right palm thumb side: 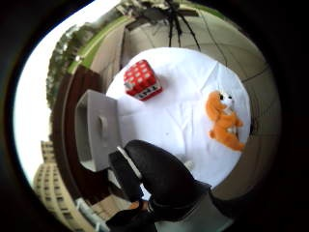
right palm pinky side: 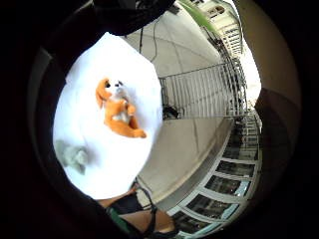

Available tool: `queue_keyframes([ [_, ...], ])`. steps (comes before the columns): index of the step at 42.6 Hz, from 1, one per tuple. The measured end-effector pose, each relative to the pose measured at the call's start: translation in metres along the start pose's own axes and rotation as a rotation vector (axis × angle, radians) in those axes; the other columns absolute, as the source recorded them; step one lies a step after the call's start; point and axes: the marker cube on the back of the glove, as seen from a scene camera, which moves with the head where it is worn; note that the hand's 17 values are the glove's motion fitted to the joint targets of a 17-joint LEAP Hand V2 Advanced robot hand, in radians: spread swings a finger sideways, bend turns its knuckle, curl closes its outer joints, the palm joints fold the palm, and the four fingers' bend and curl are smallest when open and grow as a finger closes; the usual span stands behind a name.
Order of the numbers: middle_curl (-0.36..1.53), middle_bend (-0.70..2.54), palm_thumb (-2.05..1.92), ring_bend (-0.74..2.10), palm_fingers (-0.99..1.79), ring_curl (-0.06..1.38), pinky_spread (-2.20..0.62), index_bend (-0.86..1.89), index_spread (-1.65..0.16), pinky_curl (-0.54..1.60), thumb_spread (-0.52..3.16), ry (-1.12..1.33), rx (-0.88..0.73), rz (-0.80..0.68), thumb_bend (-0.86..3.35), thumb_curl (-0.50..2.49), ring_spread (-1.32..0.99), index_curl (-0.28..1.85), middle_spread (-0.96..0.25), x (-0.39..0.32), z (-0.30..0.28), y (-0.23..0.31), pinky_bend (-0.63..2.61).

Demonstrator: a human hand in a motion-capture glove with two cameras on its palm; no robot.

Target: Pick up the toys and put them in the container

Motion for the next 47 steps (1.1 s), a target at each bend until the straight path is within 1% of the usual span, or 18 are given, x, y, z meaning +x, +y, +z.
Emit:
queue_keyframes([
  [4, 0.27, 0.17, -0.15, 0.24, -0.09, 0.18, -0.01, 0.05, -0.29, 0.35, 0.95, 0.003, -0.015, 0.085, -0.1, 0.05, -0.24, 0.16, -0.14, 0.023, 0.047, -0.003, 0.87],
  [7, 0.27, 0.16, -0.14, 0.26, -0.1, 0.2, 0.0, 0.03, -0.29, 0.37, 0.95, 0.009, -0.048, 0.119, -0.1, 0.06, -0.22, 0.14, -0.14, 0.033, 0.08, -0.004, 0.96],
  [12, 0.27, 0.14, -0.11, 0.3, -0.14, 0.22, 0.0, 0.0, -0.29, 0.42, 0.95, 0.011, -0.184, 0.107, -0.08, 0.08, -0.17, 0.11, -0.13, 0.047, 0.129, 0.005, 1.16],
  [20, 0.26, 0.14, 0.0, 0.38, -0.2, 0.26, 0.0, -0.01, -0.29, 0.46, 1.0, -0.046, -0.245, 0.116, -0.02, 0.13, -0.11, 0.07, -0.11, 0.055, 0.186, 0.009, 1.34],
  [23, 0.25, 0.11, 0.3, 0.55, -0.13, 0.31, -0.08, -0.05, -0.29, 0.47, 1.1, -0.079, -0.22, 0.11, 0.17, 0.2, -0.11, 0.04, -0.08, 0.054, 0.197, 0.013, 1.42],
  [24, 0.25, 0.12, 0.34, 0.6, -0.12, 0.32, -0.1, -0.06, -0.3, 0.47, 1.11, -0.081, -0.209, 0.107, 0.18, 0.21, -0.12, 0.03, -0.07, 0.054, 0.199, 0.015, 1.44],
  [25, 0.25, 0.12, 0.41, 0.76, 0.01, 0.37, -0.16, -0.12, -0.3, 0.48, 1.14, -0.078, -0.199, 0.104, 0.23, 0.23, -0.15, 0.0, -0.07, 0.053, 0.199, 0.016, 1.5],
  [26, 0.25, 0.13, 0.43, 0.8, -0.01, 0.37, -0.18, -0.11, -0.3, 0.48, 1.14, -0.072, -0.19, 0.101, 0.24, 0.24, -0.15, 0.0, -0.07, 0.053, 0.198, 0.016, 1.52],
  [27, 0.27, 0.22, 0.49, 0.98, 0.16, 0.42, -0.22, -0.15, -0.3, 0.47, 1.16, -0.064, -0.183, 0.1, 0.27, 0.26, -0.21, -0.03, -0.08, 0.052, 0.197, 0.017, 1.5],
  [29, 0.29, 0.28, 0.54, 1.09, 0.21, 0.43, -0.26, -0.17, -0.31, 0.45, 1.17, -0.048, -0.169, 0.102, 0.3, 0.28, -0.25, -0.05, -0.09, 0.051, 0.194, 0.016, 1.51],
  [30, 0.27, 0.2, 0.52, 1.03, 0.04, 0.41, -0.26, -0.1, -0.3, 0.46, 1.18, -0.038, -0.162, 0.105, 0.28, 0.28, -0.22, -0.03, -0.07, 0.05, 0.192, 0.015, 1.56],
  [31, 0.37, 0.5, 0.59, 1.23, 0.39, 0.5, -0.32, -0.2, -0.31, 0.46, 1.17, -0.027, -0.153, 0.108, 0.32, 0.3, -0.28, -0.06, -0.13, 0.049, 0.19, 0.014, 1.52],
  [33, 0.4, 0.66, 0.66, 1.26, 0.45, 0.47, -0.36, -0.23, -0.31, 0.42, 1.14, 0.0, -0.138, 0.112, 0.35, 0.33, -0.31, -0.08, -0.16, 0.047, 0.185, 0.014, 1.5],
  [37, 0.47, 0.85, 0.76, 1.38, 0.52, 0.51, -0.41, -0.13, -0.33, 0.41, 1.03, 0.039, -0.123, 0.113, 0.38, 0.39, -0.34, -0.05, -0.21, 0.045, 0.176, 0.013, 1.44],
  [40, 0.52, 0.99, 0.88, 1.46, 0.62, 0.53, -0.43, -0.1, -0.34, 0.39, 0.9, 0.026, -0.162, 0.126, 0.44, 0.45, -0.35, -0.05, -0.25, 0.045, 0.174, 0.012, 1.39],
  [41, 0.53, 1.06, 0.93, 1.49, 0.66, 0.53, -0.43, -0.11, -0.34, 0.38, 0.87, 0.013, -0.184, 0.132, 0.47, 0.47, -0.35, -0.06, -0.26, 0.045, 0.174, 0.011, 1.36],
  [42, 0.57, 1.2, 1.0, 1.51, 0.74, 0.53, -0.44, -0.16, -0.35, 0.37, 0.87, -0.003, -0.205, 0.138, 0.53, 0.49, -0.35, -0.07, -0.27, 0.045, 0.174, 0.01, 1.33],
  [47, 0.64, 1.52, 1.12, 1.66, 0.72, 0.55, -0.48, -0.33, -0.33, 0.37, 0.91, -0.065, -0.259, 0.174, 0.7, 0.56, -0.35, -0.11, -0.28, 0.049, 0.169, 0.006, 1.34],
])
